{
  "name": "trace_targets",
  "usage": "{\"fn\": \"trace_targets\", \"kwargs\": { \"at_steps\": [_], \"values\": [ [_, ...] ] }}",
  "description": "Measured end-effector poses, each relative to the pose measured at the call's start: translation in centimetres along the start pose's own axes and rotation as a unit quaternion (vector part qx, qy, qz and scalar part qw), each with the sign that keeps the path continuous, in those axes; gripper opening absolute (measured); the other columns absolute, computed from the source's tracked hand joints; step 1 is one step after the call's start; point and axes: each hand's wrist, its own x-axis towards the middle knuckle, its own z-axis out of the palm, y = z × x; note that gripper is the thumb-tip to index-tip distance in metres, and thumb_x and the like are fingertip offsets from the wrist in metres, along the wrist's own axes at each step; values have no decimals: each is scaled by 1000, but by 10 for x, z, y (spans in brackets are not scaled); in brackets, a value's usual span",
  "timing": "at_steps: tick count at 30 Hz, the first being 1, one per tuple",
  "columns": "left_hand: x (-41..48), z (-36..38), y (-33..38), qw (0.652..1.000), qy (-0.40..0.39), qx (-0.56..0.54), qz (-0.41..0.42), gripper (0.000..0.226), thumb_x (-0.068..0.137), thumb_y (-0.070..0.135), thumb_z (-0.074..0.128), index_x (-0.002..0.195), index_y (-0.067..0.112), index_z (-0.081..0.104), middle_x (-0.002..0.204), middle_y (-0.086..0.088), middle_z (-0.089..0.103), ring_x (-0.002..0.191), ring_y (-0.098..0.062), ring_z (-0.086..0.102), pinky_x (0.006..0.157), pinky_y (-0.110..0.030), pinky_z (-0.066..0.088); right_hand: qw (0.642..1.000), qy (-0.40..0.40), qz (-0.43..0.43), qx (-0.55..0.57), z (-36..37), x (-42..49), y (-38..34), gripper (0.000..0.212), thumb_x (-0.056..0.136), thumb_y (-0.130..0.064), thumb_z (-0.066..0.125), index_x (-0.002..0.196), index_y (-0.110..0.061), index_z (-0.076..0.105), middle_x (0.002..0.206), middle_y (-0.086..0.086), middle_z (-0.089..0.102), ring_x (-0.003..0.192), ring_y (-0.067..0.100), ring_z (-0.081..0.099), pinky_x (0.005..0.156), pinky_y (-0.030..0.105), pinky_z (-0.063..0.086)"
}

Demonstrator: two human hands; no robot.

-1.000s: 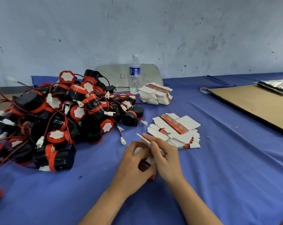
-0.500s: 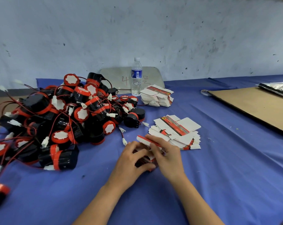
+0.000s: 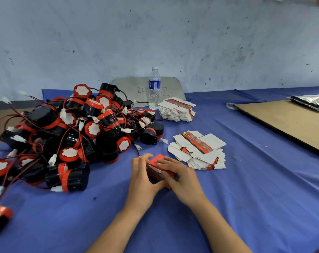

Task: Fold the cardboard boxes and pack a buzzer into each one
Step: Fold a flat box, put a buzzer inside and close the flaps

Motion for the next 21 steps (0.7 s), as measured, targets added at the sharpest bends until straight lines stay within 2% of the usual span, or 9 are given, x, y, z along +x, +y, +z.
{"fn": "trace_targets", "kwargs": {
  "at_steps": [2, 4, 6, 8, 10, 12, 16, 19, 21],
  "values": [
    [1, -1, 1, 1000, -7, 2, 5, 63, 66, 16, 87, 108, 39, 46, 112, 13, 41, 104, 4, 51, 83, -2, 37, 1000, -25, -10, 1, -2, 1, -3, 40, 94, -17, 61, 114, -52, 59, 112, -50, 47, 126, -20, 35, 109, 17, 29],
    [1, -1, 0, 1000, -7, 13, 5, 54, 66, 14, 86, 106, 31, 54, 112, 11, 44, 103, 5, 52, 82, -1, 36, 999, -52, 1, -1, -3, 2, -1, 43, 94, -13, 58, 120, -47, 57, 129, -40, 45, 139, -5, 27, 118, 32, 19],
    [3, -2, -2, 1000, -8, 23, 2, 48, 68, 11, 85, 106, 21, 58, 117, 7, 45, 104, 12, 49, 82, 1, 33, 997, -76, 21, -11, -4, 1, 1, 46, 93, -7, 53, 129, -35, 59, 143, -27, 39, 147, 4, 9, 120, 34, 10],
    [4, -3, -5, 999, -10, 31, 2, 42, 71, 9, 83, 106, 17, 60, 123, 7, 43, 111, 7, 47, 88, -1, 33, 996, -88, 35, -8, -5, 1, 2, 51, 91, -7, 52, 132, -38, 56, 150, -25, 30, 147, 5, -3, 120, 34, 6],
    [5, -4, -6, 999, -8, 38, 1, 37, 74, 6, 81, 105, 13, 62, 128, 5, 44, 118, -8, 49, 97, -15, 40, 994, -100, 41, 2, -6, 2, 2, 56, 91, -7, 53, 128, -50, 52, 152, -26, 25, 147, 6, -8, 121, 38, 5],
    [6, -4, -6, 999, -5, 42, -1, 34, 76, 4, 79, 105, 8, 63, 131, 2, 47, 121, -14, 52, 101, -30, 44, 993, -110, 50, 4, -7, 4, 1, 61, 91, -7, 52, 122, -59, 47, 153, -25, 21, 147, 8, -11, 121, 42, 4],
    [7, -4, -5, 999, 3, 49, 5, 29, 77, 1, 77, 102, 4, 65, 131, -2, 53, 119, -20, 56, 99, -41, 48, 990, -126, 55, -40, -7, 3, 1, 65, 94, -14, 50, 114, -73, 35, 149, -33, 10, 140, 2, -18, 120, 48, 0],
    [6, -5, -5, 998, 16, 54, 21, 26, 76, -2, 76, 98, 8, 65, 122, 7, 56, 111, -18, 60, 96, -36, 50, 984, -139, 57, -95, -6, -1, 4, 67, 96, -19, 49, 115, -79, 24, 144, -41, -2, 139, 0, -22, 120, 50, -1],
    [6, -6, -5, 997, 24, 60, 36, 29, 76, -3, 76, 88, 18, 62, 113, 19, 55, 103, -9, 60, 91, -21, 47, 982, -127, 43, -133, -2, -7, 4, 70, 95, -18, 48, 121, -76, 19, 143, -41, -4, 146, 7, -14, 120, 47, 4]
  ]
}}
